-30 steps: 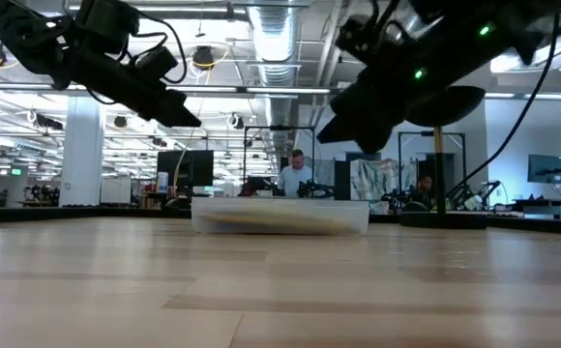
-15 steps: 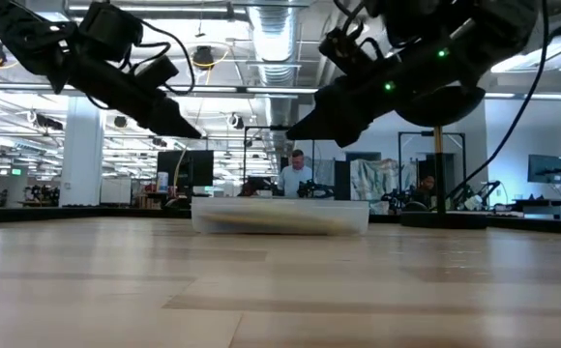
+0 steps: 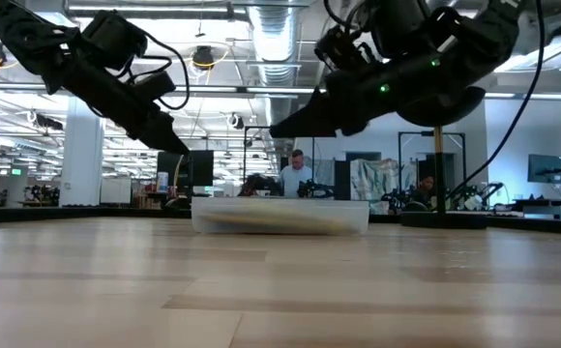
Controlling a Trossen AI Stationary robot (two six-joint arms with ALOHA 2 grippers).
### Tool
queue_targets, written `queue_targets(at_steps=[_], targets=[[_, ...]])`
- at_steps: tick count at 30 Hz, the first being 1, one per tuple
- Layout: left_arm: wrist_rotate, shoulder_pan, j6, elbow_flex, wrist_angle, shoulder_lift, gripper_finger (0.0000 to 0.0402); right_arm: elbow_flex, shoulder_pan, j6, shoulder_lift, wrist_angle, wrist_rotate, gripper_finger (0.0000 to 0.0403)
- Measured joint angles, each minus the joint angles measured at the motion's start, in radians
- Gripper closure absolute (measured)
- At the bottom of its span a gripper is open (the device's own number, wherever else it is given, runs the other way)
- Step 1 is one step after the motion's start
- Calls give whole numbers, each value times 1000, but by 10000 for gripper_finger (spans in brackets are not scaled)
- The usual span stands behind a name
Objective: Pick & place school supplies into a supply box
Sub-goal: Close the gray supply box
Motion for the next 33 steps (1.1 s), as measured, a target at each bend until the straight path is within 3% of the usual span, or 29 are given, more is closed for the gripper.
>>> queue_targets(at_steps=[17,22,26,33], targets=[[0,12,-7,0,-11,0,233,76,-19,-35,194,138,3,282],[-1,30,-17,0,-11,32,233,137,-69,124,238,141,114,282],[-3,51,-22,0,-10,103,233,164,-103,274,239,109,139,282],[-3,78,-21,0,99,268,233,234,-140,438,239,-166,204,282]])
